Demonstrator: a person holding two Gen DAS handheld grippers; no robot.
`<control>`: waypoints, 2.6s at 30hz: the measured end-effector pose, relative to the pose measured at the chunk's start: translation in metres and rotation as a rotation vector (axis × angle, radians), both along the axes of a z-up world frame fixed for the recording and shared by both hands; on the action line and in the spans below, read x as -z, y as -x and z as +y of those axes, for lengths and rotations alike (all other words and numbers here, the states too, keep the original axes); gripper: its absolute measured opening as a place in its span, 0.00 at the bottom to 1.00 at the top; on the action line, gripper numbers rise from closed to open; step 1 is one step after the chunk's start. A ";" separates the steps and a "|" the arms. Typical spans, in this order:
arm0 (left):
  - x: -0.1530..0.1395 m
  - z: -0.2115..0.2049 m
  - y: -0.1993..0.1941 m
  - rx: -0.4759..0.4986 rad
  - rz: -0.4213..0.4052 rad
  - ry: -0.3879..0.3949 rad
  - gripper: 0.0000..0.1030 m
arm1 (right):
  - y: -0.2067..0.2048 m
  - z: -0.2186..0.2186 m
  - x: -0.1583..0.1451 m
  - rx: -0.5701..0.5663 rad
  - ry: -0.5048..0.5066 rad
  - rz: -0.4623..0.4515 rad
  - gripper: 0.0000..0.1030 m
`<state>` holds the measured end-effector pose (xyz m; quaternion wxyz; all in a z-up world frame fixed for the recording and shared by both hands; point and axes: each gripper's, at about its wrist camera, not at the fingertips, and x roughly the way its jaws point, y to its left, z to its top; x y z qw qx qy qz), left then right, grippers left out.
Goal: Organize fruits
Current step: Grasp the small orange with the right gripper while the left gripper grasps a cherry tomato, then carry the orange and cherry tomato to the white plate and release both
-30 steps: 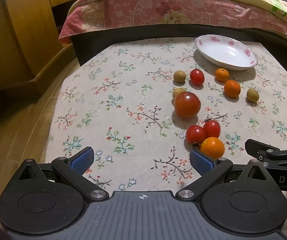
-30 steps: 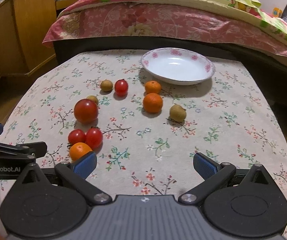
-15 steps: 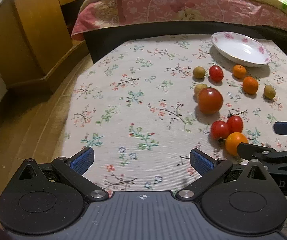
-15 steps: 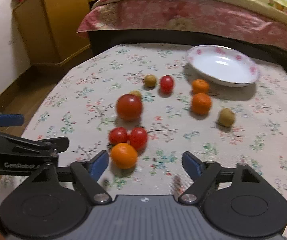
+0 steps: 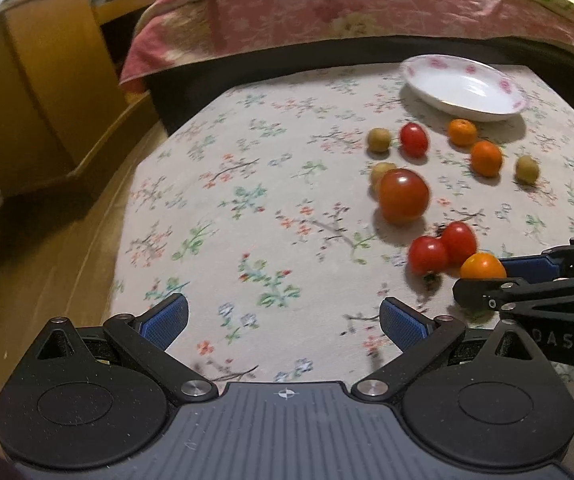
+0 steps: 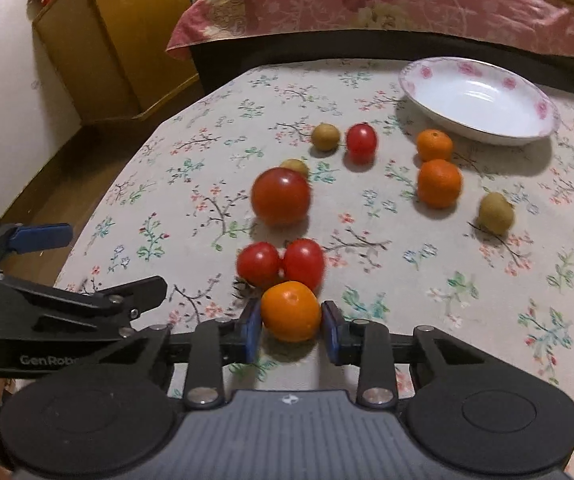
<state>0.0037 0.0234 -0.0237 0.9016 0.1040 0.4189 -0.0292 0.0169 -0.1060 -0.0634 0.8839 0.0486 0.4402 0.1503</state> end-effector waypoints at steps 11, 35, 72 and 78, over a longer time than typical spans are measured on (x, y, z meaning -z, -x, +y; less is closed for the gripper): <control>0.010 -0.043 -0.015 0.212 0.045 0.060 0.62 | 0.019 -0.042 -0.020 0.055 -0.001 0.018 0.31; 0.012 -0.056 -0.028 0.239 0.118 0.098 0.34 | 0.016 -0.052 -0.019 0.096 -0.005 0.014 0.31; -0.055 -0.090 -0.067 0.338 -0.026 0.140 0.35 | -0.028 -0.068 -0.094 0.180 0.119 -0.146 0.31; -0.044 -0.119 -0.114 0.376 -0.012 0.124 0.35 | -0.079 -0.090 -0.082 0.198 0.085 -0.158 0.31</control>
